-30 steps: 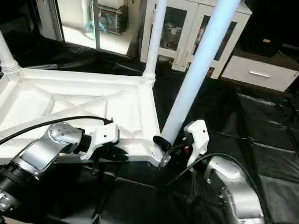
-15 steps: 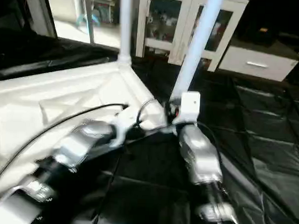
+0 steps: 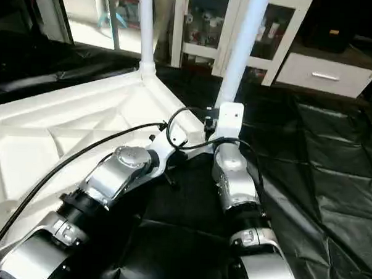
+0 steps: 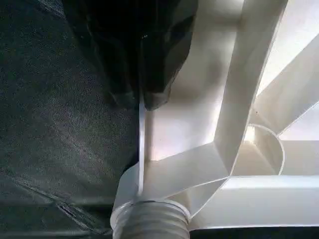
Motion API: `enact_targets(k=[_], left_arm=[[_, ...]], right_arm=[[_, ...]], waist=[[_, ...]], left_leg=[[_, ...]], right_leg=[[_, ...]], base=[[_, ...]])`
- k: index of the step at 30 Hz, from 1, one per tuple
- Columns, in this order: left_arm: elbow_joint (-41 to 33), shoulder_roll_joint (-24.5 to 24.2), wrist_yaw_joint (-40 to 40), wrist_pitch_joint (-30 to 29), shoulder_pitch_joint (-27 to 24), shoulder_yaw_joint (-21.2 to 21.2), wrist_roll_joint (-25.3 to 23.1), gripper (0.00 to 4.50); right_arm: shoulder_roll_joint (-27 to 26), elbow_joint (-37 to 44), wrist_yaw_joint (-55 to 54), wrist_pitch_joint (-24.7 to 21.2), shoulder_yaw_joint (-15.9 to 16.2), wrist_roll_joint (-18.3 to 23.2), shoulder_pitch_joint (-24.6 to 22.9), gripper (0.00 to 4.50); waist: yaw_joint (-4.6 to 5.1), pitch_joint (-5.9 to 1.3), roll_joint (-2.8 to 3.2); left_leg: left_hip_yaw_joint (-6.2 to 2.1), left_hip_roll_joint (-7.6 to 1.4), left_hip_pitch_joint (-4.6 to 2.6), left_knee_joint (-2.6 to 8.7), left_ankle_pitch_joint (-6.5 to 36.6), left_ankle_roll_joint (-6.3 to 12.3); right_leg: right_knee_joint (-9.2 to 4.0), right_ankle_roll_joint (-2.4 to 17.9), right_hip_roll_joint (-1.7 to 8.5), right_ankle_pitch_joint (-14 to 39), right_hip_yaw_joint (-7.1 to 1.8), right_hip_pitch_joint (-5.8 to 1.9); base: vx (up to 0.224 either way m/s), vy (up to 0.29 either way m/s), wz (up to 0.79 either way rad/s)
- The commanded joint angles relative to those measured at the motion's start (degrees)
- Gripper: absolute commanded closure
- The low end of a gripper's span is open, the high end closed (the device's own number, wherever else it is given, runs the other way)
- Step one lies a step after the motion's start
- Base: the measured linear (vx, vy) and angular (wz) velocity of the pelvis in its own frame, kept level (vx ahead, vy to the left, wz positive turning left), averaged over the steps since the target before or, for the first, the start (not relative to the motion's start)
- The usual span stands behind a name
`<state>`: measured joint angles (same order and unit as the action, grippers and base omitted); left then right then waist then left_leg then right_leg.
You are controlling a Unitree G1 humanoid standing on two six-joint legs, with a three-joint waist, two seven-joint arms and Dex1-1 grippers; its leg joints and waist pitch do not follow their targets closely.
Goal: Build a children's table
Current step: Insert table leg to table base
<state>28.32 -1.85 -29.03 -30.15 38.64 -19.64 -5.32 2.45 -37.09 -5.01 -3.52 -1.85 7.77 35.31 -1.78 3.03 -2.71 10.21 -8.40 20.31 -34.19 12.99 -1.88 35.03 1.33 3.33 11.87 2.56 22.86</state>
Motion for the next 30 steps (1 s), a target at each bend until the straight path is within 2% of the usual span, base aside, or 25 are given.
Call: enact_targets(k=[1, 2, 3, 4, 5, 6, 8, 9, 10, 12, 15, 17, 19, 21, 23, 24, 25, 26, 28, 30], left_arm=[[-2.1, -0.2, 1.0, 2.4, 2.5, 2.6, 0.7, 4.5], [-1.7, -0.5, 0.7, 2.8, 2.5, 2.6, 0.8, 4.5], [-1.7, -0.7, 0.6, 2.8, 2.4, 2.6, 0.8, 4.5], [-1.7, -0.7, 0.4, 2.9, 2.4, 2.6, 0.8, 4.5], [-1.6, -1.0, 0.2, 3.0, 2.3, 2.6, 0.8, 4.5], [-1.6, -1.1, 0.1, 3.1, 2.3, 2.6, 0.8, 4.5], [-1.3, -1.4, -0.2, 3.2, 2.3, 2.5, 1.0, 4.5], [-1.2, -1.6, -0.4, 3.3, 2.2, 2.6, 1.0, 4.5], [-1.2, -1.7, -0.5, 3.4, 2.2, 2.6, 1.0, 4.5], [-1.0, -2.1, -0.9, 3.6, 2.2, 2.6, 1.0, 4.5], [-0.7, -3.0, -1.9, 4.7, 2.2, 2.5, 1.0, 4.5], [-1.0, -4.1, -4.0, 5.5, 1.8, 2.0, 1.2, 4.5], [-1.2, -4.6, -4.7, 5.8, 1.6, 1.7, 1.3, 4.5], [-3.1, -7.4, -11.0, 9.5, -0.3, -0.3, 2.1, 4.5], [-4.8, -9.5, -15.7, 12.2, -2.0, -1.8, 2.7, 4.5], [-6.3, -11.2, -19.8, 14.4, -3.5, -3.1, 3.4, 4.5], [-6.8, -11.6, -21.0, 14.7, -3.9, -3.3, 3.7, 4.5], [-8.0, -12.5, -23.3, 14.4, -5.0, -3.7, 4.7, 4.5], [-9.3, -13.4, -25.9, 15.3, -6.0, -4.3, 5.6, 4.5], [-11.1, -15.2, -29.6, 16.3, -7.3, -5.8, 6.3, 4.5]], right_arm=[[0.5, -3.8, 0.4, -2.6, -1.6, 0.3, -3.3, 1.93], [0.7, -2.8, 1.6, -2.6, -1.7, 0.9, -3.8, 1.9], [0.7, -2.4, 2.1, -2.4, -1.8, 1.2, -4.0, 1.81], [0.8, -2.1, 2.4, -2.3, -1.7, 1.3, -4.1, 1.81], [1.0, -1.3, 3.1, -2.4, -1.5, 1.3, -4.4, 1.54], [1.2, -1.3, 3.6, -2.2, -1.3, 1.3, -4.5, 1.48], [1.4, 0.0, 4.8, -1.8, -1.4, 2.0, -4.9, 1.35], [1.6, 1.0, 5.8, -1.7, -1.3, 2.2, -5.3, 1.35], [1.6, 1.5, 6.3, -1.7, -1.2, 2.2, -5.5, 1.19], [2.1, 5.8, 8.7, -2.3, -1.1, 3.0, -7.3, 0.99], [3.5, 13.5, 12.8, -3.5, 0.1, 4.3, -11.1, 0.77], [5.1, 20.1, 16.5, -4.9, 0.6, 6.5, -14.6, 0.62], [5.6, 22.0, 17.6, -5.3, 0.6, 7.2, -15.7, 0.47], [9.7, 30.7, 24.9, -8.7, 0.5, 12.1, -20.8, 0.32], [13.3, 35.2, 30.1, -10.8, 0.8, 14.3, -23.4, 0.1], [16.6, 37.6, 34.1, -12.3, 1.1, 15.5, -25.1, 0.1], [17.5, 38.0, 35.3, -12.4, 1.1, 15.7, -25.5, 0.03], [19.5, 38.7, 37.7, -11.7, 1.1, 15.6, -26.2, 0.03], [21.3, 39.9, 40.5, -12.3, 0.6, 16.8, -27.0, 0.03], [24.9, 41.8, 45.0, -13.8, 0.2, 17.7, -28.4, 0.03]], waist=[[-0.45, -3.46, 0.11], [-0.46, -3.55, -0.06], [-0.58, -3.58, 0.42], [-0.66, -3.74, 0.01], [-0.64, -3.69, 0.01], [-0.64, -3.66, 0.08], [-0.61, -3.58, 0.21], [-0.68, -3.64, 0.53], [-0.62, -3.64, 0.33], [-0.74, -3.6, 0.3], [-0.71, -3.58, -0.16], [-1.03, -3.56, -0.07], [-1.03, -3.55, -0.02], [-1.19, -3.36, 0.02], [-1.46, -3.44, 0.21], [-1.74, -3.45, 0.21], [-1.76, -3.34, 0.13], [-1.92, -3.25, 0.38], [-2.01, -2.93, 0.35], [-2.42, -2.85, 0.58]], left_leg=[[-1.55, -4.77, -0.38, 3.63, -1.2, 5.98], [-1.49, -4.76, -0.46, 3.51, -2.0, 6.68], [-1.47, -4.72, -0.47, 3.42, -2.3, 6.91], [-1.5, -4.79, -0.28, 3.28, -3.7, 7.45], [-1.51, -4.78, -0.3, 3.24, -4.2, 8.1], [-1.44, -4.74, -0.25, 3.16, -3.9, 8.46], [-1.44, -4.78, -0.18, 3.18, -3.0, 8.42], [-1.53, -4.83, -0.2, 3.18, -3.0, 8.33], [-1.52, -4.85, -0.18, 3.15, -2.9, 8.3], [-1.51, -4.86, -0.21, 3.13, -2.9, 8.41], [-1.61, -4.77, 0.09, 3.09, -3.4, 9.35], [-1.6, -4.87, -0.03, 3.03, -3.4, 9.59], [-1.72, -4.95, -0.03, 3.08, -3.8, 10.17], [-1.66, -4.96, -0.18, 3.07, -2.6, 10.34], [-1.86, -5.15, -0.17, 3.14, -2.7, 10.43], [-1.91, -5.37, -0.29, 3.09, -2.7, 10.52], [-1.81, -5.41, -0.21, 3.14, -2.5, 10.62], [-1.63, -5.42, -0.29, 3.24, -0.3, 9.3], [-1.55, -5.35, -0.4, 3.5, 3.0, 7.43], [-1.51, -5.56, -0.78, 3.68, 4.9, 5.9]], right_leg=[[-2.76, 15.6, 5.89, -5.5, -3.23, -3.39], [-2.67, 16.1, 5.83, -7.1, -3.2, -3.39], [-2.6, 16.3, 5.87, -7.7, -3.25, -3.37], [-2.39, 16.7, 5.95, -9.5, -3.22, -3.56], [-2.31, 17.1, 5.89, -9.8, -3.12, -3.5], [-2.38, 17.3, 5.97, -8.9, -3.13, -3.46], [-2.57, 17.5, 5.95, -7.9, -3.15, -3.49], [-2.47, 17.5, 6.01, -7.8, -3.15, -3.54], [-2.5, 17.6, 5.93, -7.8, -3.13, -3.53], [-2.51, 17.6, 5.96, -7.7, -3.15, -3.57], [-2.48, 17.1, 5.91, -7.7, -3.11, -3.83], [-2.53, 16.7, 6.0, -7.5, -3.15, -3.76], [-2.49, 16.3, 5.95, -7.5, -3.1, -3.68], [-2.81, 16.3, 5.97, -5.4, -3.15, -3.56], [-2.58, 15.8, 5.91, -5.8, -3.1, -3.54], [-2.49, 15.8, 5.96, -6.2, -3.12, -3.57], [-2.58, 15.8, 5.92, -6.0, -3.16, -3.48], [-2.82, 16.0, 6.07, -3.3, -3.14, -3.3], [-3.41, 15.8, 6.06, 1.6, -3.16, -3.1], [-3.62, 15.4, 6.02, 3.7, -3.26, -3.0]], base=[[0.0, 0.0, 0.0], [0.0, 0.0, 0.0], [0.0, 0.0, 0.0], [0.0, 0.0, 0.0], [0.0, 0.0, 0.0], [0.0, 0.0, 0.0], [0.0, 0.0, 0.0], [0.0, 0.0, 0.0], [0.0, 0.0, 0.0], [0.0, 0.0, 0.0], [0.0, 0.0, 0.0], [0.0, 0.0, 0.0], [0.0, 0.0, 0.0], [0.0, 0.0, 0.0], [0.0, 0.0, 0.0], [0.0, 0.0, 0.0], [0.0, 0.0, 0.0], [0.0, 0.0, 0.0], [0.0, 0.0, 0.0], [0.0, 0.0, 0.0]])
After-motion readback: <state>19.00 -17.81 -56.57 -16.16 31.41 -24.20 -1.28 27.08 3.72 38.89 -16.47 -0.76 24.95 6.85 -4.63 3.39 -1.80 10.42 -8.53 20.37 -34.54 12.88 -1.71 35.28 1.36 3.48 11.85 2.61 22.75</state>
